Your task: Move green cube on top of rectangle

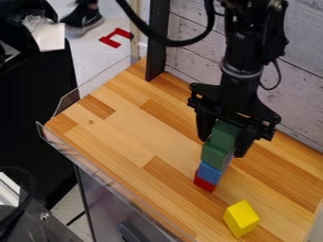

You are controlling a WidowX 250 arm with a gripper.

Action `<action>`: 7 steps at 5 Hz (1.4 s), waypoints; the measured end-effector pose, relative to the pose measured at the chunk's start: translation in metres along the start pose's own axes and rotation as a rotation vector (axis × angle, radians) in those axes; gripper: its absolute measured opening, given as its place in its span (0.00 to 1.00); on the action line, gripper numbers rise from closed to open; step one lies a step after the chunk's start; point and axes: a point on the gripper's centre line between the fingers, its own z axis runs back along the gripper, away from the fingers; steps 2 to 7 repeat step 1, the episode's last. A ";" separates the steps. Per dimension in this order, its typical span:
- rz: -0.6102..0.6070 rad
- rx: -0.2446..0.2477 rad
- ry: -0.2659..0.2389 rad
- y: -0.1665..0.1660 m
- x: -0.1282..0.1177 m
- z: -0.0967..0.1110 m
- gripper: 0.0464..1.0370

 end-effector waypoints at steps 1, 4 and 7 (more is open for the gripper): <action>0.015 -0.002 -0.001 0.000 0.000 0.000 0.96; 0.015 -0.002 -0.001 0.000 0.000 0.000 0.96; 0.015 -0.002 -0.001 0.000 0.000 0.000 0.96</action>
